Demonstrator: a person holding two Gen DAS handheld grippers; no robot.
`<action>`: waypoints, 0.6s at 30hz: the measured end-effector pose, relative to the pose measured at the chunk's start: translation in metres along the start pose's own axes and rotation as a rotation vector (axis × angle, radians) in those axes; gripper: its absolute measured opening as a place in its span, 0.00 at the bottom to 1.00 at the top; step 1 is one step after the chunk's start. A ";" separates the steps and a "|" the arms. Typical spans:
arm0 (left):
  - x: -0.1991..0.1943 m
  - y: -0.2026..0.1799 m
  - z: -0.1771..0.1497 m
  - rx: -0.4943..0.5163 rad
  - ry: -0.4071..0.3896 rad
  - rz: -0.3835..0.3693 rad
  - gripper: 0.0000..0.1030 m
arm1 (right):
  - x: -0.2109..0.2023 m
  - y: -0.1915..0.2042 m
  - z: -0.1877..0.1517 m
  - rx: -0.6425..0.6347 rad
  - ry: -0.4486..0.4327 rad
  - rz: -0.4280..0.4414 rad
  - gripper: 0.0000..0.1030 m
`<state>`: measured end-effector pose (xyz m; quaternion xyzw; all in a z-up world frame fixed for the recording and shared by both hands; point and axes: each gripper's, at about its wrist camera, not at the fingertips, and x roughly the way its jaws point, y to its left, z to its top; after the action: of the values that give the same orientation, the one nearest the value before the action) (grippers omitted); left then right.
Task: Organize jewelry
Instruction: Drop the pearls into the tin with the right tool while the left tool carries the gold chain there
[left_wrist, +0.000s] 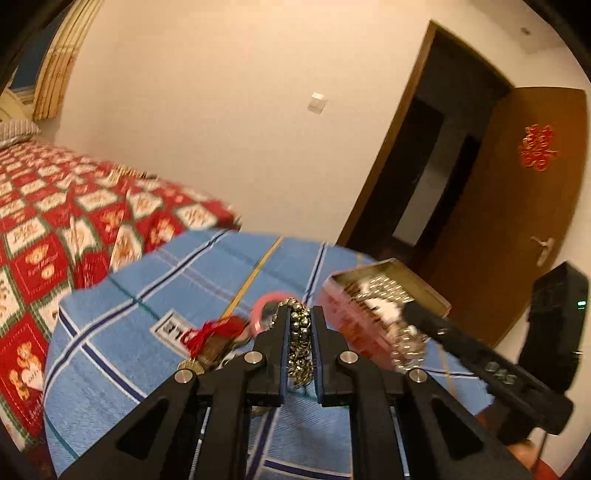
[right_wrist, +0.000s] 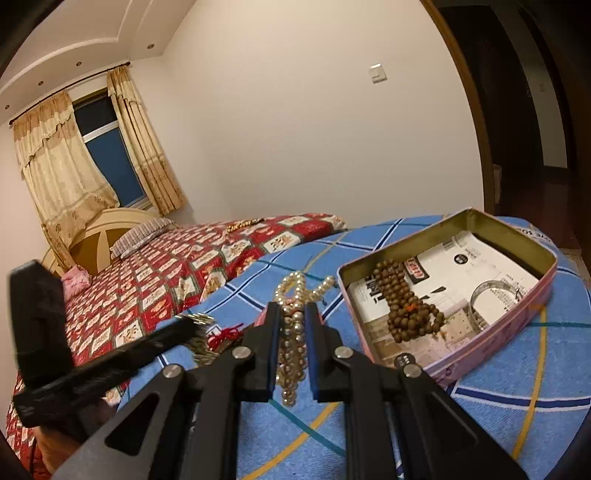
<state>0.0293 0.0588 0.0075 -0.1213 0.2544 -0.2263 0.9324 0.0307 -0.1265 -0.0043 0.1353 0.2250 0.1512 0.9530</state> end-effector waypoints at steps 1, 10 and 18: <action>-0.004 -0.005 0.003 0.010 -0.016 -0.016 0.09 | -0.001 0.000 0.001 0.001 -0.008 -0.001 0.16; -0.007 -0.030 0.023 0.032 -0.059 -0.121 0.09 | -0.019 -0.020 0.013 0.053 -0.066 -0.040 0.16; 0.033 -0.070 0.029 0.064 -0.034 -0.188 0.09 | -0.036 -0.079 0.042 0.041 -0.105 -0.161 0.15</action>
<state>0.0448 -0.0150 0.0420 -0.1184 0.2186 -0.3187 0.9147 0.0373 -0.2196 0.0205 0.1439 0.1881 0.0623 0.9696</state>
